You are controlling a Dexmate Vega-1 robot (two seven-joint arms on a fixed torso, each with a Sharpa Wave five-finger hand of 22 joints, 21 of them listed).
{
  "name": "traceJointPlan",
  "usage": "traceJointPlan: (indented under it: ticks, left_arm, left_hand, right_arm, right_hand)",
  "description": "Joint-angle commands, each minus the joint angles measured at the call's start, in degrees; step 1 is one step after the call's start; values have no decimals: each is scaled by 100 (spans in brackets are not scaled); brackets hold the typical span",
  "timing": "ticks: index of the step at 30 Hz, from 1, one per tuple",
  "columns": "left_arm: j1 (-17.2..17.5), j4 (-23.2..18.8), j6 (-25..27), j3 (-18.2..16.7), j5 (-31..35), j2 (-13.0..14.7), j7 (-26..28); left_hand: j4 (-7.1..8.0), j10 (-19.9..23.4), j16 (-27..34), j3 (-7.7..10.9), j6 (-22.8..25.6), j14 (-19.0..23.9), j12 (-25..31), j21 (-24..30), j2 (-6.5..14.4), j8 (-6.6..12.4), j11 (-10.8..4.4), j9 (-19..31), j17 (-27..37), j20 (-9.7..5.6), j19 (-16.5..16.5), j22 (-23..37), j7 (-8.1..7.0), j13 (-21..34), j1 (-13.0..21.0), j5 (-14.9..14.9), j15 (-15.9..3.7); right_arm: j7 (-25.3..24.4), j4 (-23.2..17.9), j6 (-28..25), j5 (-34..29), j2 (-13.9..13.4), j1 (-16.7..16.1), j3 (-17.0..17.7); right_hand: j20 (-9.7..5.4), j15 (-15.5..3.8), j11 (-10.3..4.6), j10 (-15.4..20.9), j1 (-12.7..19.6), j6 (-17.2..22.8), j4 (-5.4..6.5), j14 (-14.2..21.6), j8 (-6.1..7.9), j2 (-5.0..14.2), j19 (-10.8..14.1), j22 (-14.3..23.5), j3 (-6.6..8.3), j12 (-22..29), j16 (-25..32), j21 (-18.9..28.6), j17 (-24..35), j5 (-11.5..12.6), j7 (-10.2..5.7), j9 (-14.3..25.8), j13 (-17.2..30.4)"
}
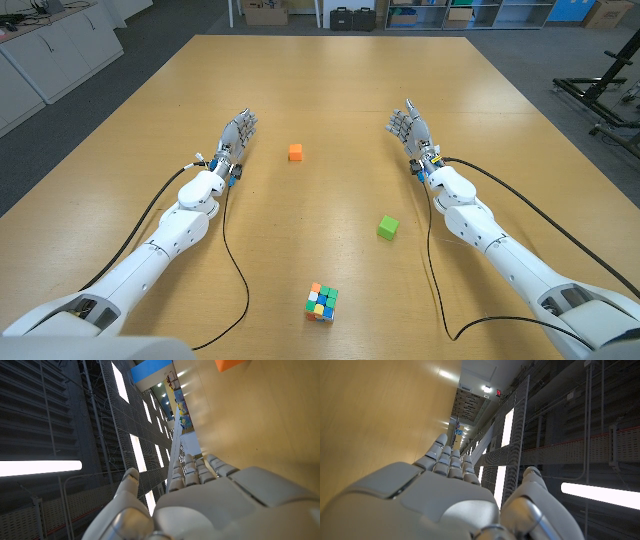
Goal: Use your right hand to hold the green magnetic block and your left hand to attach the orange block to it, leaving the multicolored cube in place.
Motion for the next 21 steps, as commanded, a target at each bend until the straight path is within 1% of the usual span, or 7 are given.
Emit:
traceJointPlan:
  ticks: [1, 7, 13, 15, 16, 20, 21]
  left_arm:
    - [235, -286, 60, -52, -7, 75, 173]
    - [414, -526, 11, -72, 21, 61, 328]
    - [403, -539, 19, -62, 91, 26, 440]
    - [392, -555, 51, -62, 113, 46, 458]
    - [365, -510, -4, -54, 122, 66, 363]
    - [359, -504, -51, -59, 93, 154, 162]
    - [383, -523, -66, -77, 69, 168, 143]
  left_hand:
    - [0, 108, 60, 39, 100, 97, 58, 49, 10, 33, 33, 15, 4, -261, 37, 28, -5, -21, 49, 28, -9]
    - [-8, 180, 83, 45, 178, 188, 72, 61, 23, 52, 33, 14, 2, -256, 86, 28, -7, -60, 57, 27, -11]
    - [-19, 309, 111, 47, 290, 320, 101, 90, 29, 76, 21, 13, 1, -260, 195, 29, -17, -117, 60, 25, -25]
    - [-21, 340, 118, 47, 330, 351, 108, 101, 30, 87, 19, 13, 1, -256, 234, 29, -18, -129, 61, 25, -32]
    - [-22, 347, 117, 47, 336, 355, 109, 102, 30, 87, 28, 13, 1, -257, 241, 29, -19, -134, 62, 25, -27]
    - [-29, 307, 83, 46, 283, 309, 78, 67, 29, 52, 32, 13, 2, -256, 179, 29, -25, -171, 63, 24, 0]
    - [-30, 299, 77, 46, 277, 298, 74, 64, 29, 49, 35, 13, 2, -256, 173, 29, -24, -174, 63, 24, 7]
  right_arm:
    - [-69, -379, 41, -42, -149, -263, 28]
    - [350, -370, 41, 166, -302, -362, 54]
    - [415, -463, 200, 165, -419, -505, 141]
    - [251, -634, 188, 49, -494, -578, 164]
    - [126, -773, 189, -36, -541, -646, 181]
    - [-21, -1035, 173, -94, -596, -781, 205]
    - [-71, -1107, 162, -134, -617, -815, 204]
  right_hand:
    - [-7, 27, 6, 56, 33, 65, -29, 59, 54, 24, 65, 20, 45, 32, 51, 54, 0, 44, 260, 15, 3]
    - [5, 36, 9, 55, 46, 74, -38, 57, 55, 35, 52, 21, 49, 29, 48, 39, -4, 42, 270, 16, -9]
    - [11, 53, 20, 64, 54, 78, -42, 57, 55, 44, 48, 21, 52, 32, 47, 31, -5, 42, 275, 17, -17]
    - [20, 56, 25, 78, 63, 102, -48, 77, 63, 53, 59, 22, 55, 37, 54, 29, -6, 44, 274, 17, -24]
    - [23, 63, 26, 85, 66, 105, -50, 80, 64, 56, 62, 22, 57, 39, 55, 28, -7, 44, 273, 17, -26]
    - [25, 53, 4, 91, 76, 108, -55, 88, 64, 64, 67, 23, 61, 41, 57, 25, -8, 45, 263, 17, -32]
    - [20, 42, -19, 108, 86, 112, -61, 96, 64, 72, 80, 23, 64, 46, 59, 24, -10, 47, 233, 17, -38]
